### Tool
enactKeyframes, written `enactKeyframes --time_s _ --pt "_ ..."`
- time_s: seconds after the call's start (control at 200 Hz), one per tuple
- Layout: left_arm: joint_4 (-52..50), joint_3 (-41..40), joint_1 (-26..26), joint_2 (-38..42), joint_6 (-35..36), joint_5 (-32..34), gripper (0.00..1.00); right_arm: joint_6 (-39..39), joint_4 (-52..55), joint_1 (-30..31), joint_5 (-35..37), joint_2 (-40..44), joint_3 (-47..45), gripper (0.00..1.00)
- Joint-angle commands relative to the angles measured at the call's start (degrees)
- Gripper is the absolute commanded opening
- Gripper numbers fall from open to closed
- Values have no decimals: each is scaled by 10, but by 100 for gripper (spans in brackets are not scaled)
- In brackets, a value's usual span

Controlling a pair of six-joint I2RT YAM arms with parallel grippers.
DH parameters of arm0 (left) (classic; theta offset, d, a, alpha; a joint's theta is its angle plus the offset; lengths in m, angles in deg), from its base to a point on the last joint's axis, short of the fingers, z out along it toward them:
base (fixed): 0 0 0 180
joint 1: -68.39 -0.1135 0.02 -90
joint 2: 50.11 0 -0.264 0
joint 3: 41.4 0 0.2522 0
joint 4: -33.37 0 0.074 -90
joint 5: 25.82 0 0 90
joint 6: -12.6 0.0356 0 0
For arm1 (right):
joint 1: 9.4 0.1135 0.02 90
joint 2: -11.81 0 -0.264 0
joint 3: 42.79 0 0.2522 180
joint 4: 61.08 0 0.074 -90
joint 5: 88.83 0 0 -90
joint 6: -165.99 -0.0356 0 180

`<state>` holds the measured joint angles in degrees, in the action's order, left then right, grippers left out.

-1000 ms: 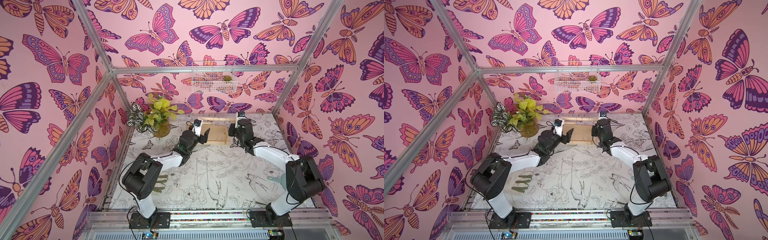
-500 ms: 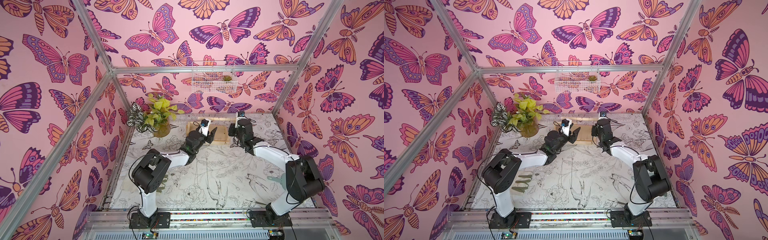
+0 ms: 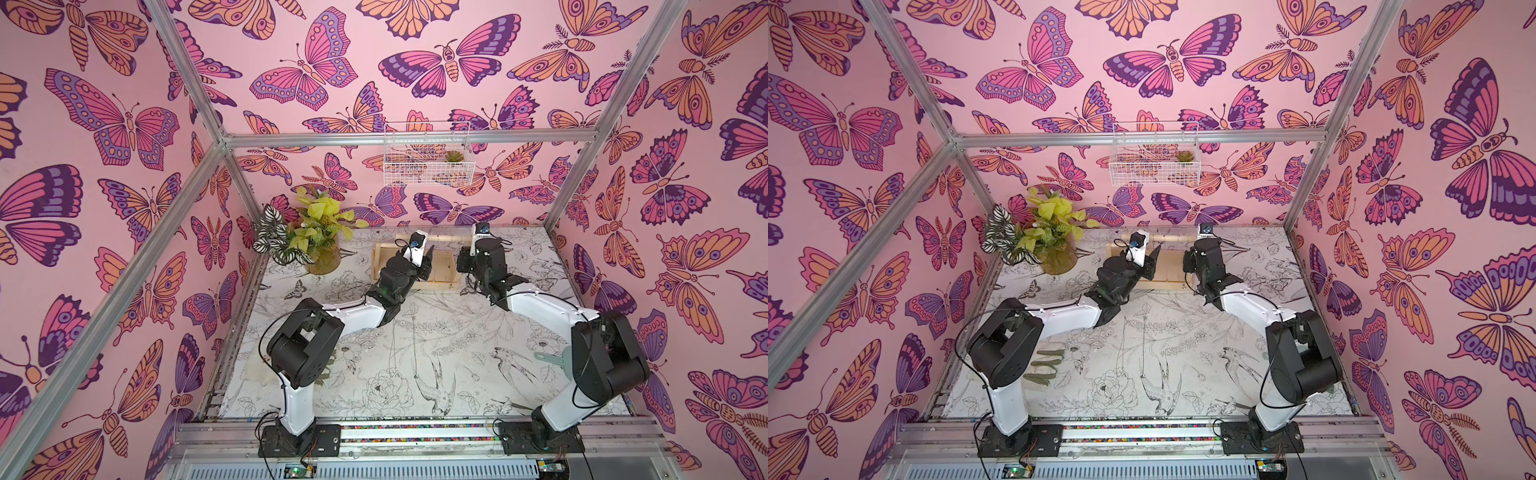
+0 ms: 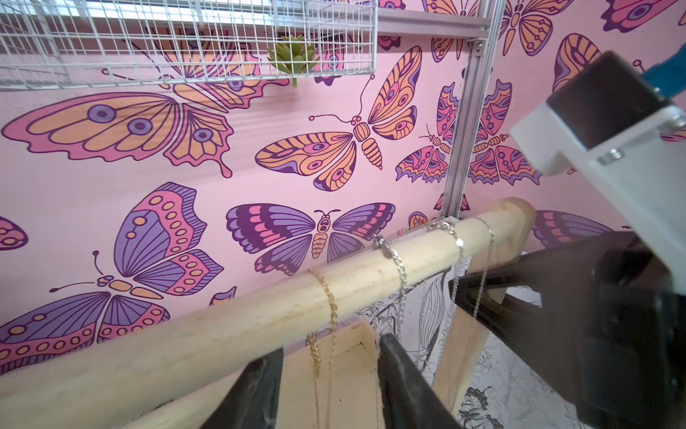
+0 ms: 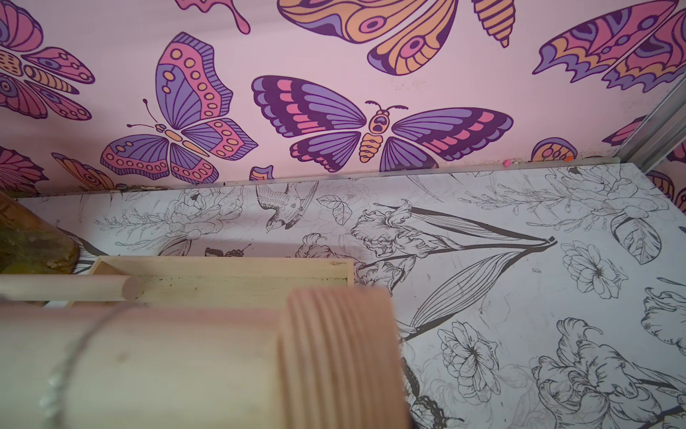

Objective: Take the necklace off the jewelry display stand
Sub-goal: Take off the necklace from the stand.

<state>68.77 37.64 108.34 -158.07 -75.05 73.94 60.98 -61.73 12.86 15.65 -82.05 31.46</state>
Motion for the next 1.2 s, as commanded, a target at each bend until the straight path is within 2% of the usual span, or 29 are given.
enactKeyframes --time_s 0.0,0.155,0.38,0.496,0.571,0.856,1.196 --pt "-11 18 2 -19 11 21 45 -22 78 -2 -23 -31 -15 16" --pt "-28 47 2 -34 7 23 41 -22 78 -1 -24 -32 -15 16" --pt "-41 70 3 -48 6 55 27 -22 78 -3 -24 -33 -16 16" --pt "-41 67 3 -43 10 59 13 -23 77 -3 -24 -34 -17 16" --pt "-41 63 3 -39 14 64 0 -24 77 -3 -25 -34 -17 16" --pt "-43 40 0 -16 28 82 0 -23 77 -3 -24 -33 -17 16" --pt "-54 8 -36 23 28 78 0 -24 78 -3 -26 -34 -17 16"
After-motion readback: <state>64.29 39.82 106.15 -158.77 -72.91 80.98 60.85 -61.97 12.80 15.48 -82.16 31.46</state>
